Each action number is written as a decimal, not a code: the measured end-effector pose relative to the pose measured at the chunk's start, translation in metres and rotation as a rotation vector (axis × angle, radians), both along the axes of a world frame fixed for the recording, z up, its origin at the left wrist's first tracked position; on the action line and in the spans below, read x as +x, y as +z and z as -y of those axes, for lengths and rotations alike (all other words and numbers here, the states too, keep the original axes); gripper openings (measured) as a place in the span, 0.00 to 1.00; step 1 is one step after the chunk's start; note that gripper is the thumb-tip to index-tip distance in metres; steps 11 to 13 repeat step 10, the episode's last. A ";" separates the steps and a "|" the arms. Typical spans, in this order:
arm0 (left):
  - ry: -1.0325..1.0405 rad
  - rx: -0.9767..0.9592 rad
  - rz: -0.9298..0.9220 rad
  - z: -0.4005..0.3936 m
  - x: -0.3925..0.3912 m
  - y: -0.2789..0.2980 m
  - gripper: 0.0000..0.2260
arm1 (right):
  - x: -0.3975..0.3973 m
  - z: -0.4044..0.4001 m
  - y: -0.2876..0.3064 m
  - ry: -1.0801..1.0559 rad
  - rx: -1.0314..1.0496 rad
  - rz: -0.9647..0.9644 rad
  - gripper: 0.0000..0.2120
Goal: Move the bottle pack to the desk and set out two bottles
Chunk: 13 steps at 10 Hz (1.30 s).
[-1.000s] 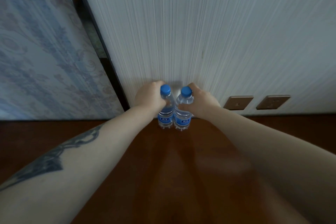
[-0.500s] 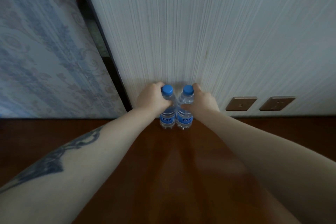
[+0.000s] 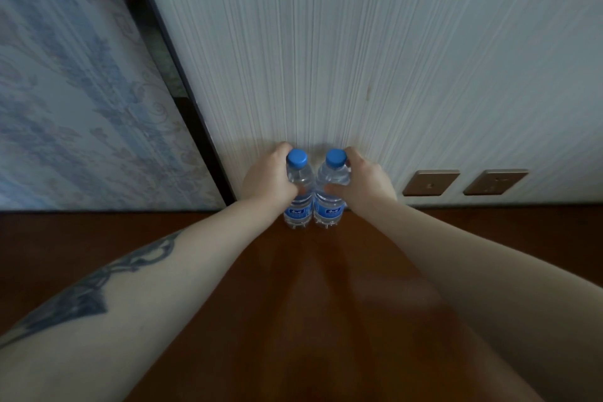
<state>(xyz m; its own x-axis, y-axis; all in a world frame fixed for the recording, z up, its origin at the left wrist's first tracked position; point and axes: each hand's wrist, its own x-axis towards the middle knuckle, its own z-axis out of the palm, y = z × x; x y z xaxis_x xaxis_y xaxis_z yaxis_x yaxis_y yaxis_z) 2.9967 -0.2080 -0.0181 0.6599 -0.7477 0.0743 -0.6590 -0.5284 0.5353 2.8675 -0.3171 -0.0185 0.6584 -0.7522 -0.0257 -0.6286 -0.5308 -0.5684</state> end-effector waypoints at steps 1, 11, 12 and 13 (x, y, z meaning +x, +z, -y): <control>-0.022 0.024 -0.020 0.001 0.002 0.005 0.24 | 0.000 0.000 0.003 -0.001 0.008 -0.040 0.30; 0.032 0.398 -0.282 -0.071 -0.013 -0.008 0.29 | -0.032 -0.055 0.016 -0.047 0.014 -0.319 0.26; 0.032 0.398 -0.282 -0.071 -0.013 -0.008 0.29 | -0.032 -0.055 0.016 -0.047 0.014 -0.319 0.26; 0.032 0.398 -0.282 -0.071 -0.013 -0.008 0.29 | -0.032 -0.055 0.016 -0.047 0.014 -0.319 0.26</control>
